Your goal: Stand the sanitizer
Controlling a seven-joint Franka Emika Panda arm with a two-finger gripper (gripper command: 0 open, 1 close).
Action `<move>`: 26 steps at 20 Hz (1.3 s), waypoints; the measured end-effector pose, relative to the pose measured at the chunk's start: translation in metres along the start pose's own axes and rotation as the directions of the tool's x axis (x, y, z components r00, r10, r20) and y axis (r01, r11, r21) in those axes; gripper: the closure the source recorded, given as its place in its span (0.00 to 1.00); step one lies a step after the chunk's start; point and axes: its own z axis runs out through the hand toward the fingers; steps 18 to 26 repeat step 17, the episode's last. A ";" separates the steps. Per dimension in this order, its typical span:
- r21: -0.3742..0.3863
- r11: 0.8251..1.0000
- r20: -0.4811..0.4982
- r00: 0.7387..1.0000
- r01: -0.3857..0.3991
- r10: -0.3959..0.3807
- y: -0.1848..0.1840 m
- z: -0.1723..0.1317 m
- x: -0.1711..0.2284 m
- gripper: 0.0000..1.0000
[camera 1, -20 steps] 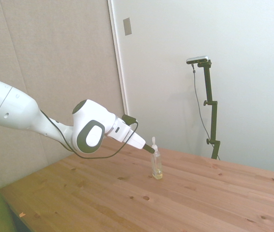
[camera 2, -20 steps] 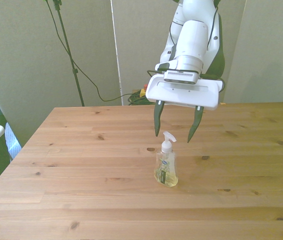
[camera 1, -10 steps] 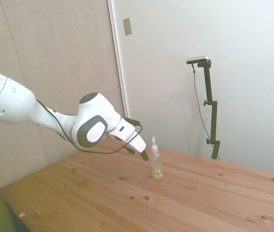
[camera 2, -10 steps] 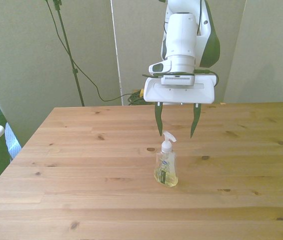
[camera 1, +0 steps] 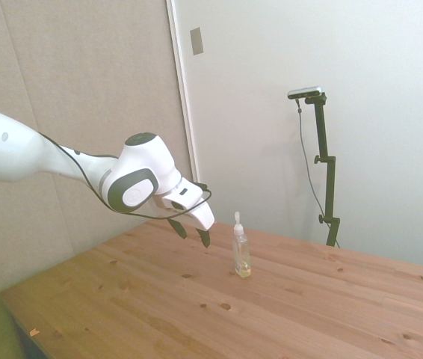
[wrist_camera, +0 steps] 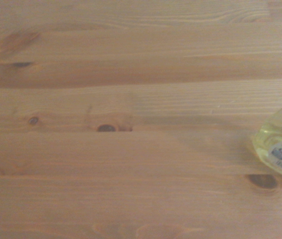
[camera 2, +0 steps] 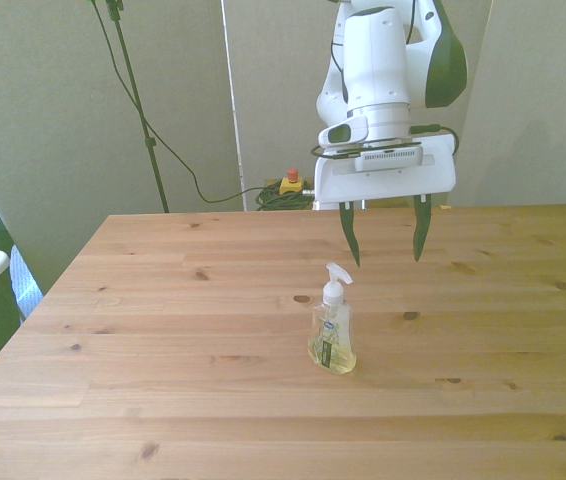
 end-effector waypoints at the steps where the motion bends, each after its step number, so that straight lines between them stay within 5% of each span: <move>1: -0.002 1.000 0.007 1.000 0.013 -0.013 -0.001 -0.001 -0.005 0.00; 12: -0.034 0.986 0.090 0.983 0.161 -0.157 -0.003 -0.003 -0.051 0.00; 26: -0.055 0.986 0.088 0.984 0.158 -0.153 0.005 -0.008 -0.061 0.00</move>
